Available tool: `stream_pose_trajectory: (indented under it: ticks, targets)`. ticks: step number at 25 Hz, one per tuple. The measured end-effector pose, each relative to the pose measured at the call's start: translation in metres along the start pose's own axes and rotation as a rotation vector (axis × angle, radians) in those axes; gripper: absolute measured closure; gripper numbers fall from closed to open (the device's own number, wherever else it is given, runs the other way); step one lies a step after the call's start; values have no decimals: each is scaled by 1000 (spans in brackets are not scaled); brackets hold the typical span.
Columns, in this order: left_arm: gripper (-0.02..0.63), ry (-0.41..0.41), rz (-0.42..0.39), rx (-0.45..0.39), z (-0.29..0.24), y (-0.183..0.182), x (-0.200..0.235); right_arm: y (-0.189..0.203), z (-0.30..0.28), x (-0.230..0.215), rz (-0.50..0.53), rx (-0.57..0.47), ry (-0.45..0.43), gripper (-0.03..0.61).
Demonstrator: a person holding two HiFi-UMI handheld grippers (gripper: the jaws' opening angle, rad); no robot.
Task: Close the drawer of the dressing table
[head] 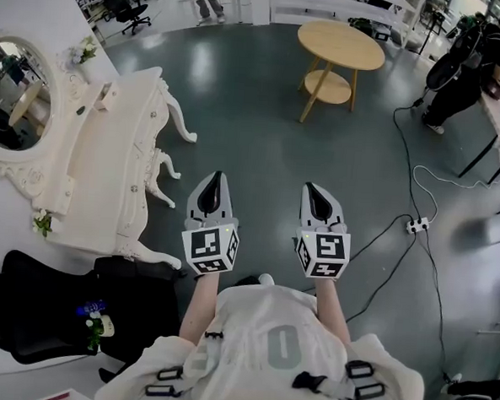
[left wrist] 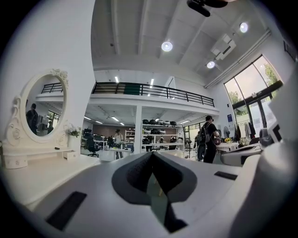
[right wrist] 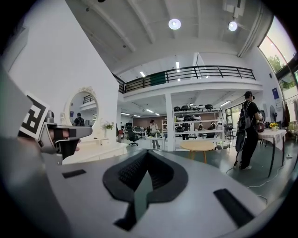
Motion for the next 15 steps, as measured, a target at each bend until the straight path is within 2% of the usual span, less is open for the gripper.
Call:
stream_pose_trajectory:
  ticks: [4,8,15]
  targets:
    - [595,-6,-7,0,2,-1,1,2,-9,2,17,4,-5,571]
    - [595,-36,2,15,-3,5,12,9,-24,13,39,34,-50,571]
    - [595,-32,-3,-11,-41,2,24,-1,-66,7,43,22,-76,572]
Point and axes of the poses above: the fingertips, and each gripper's own axes: z backward along the fingers, x to its left, y out of its underside, the point moved 7 cm from there along z, backward along the fingers, and after that the axes turned 6 degrees about -y, right-handed, at the moved point
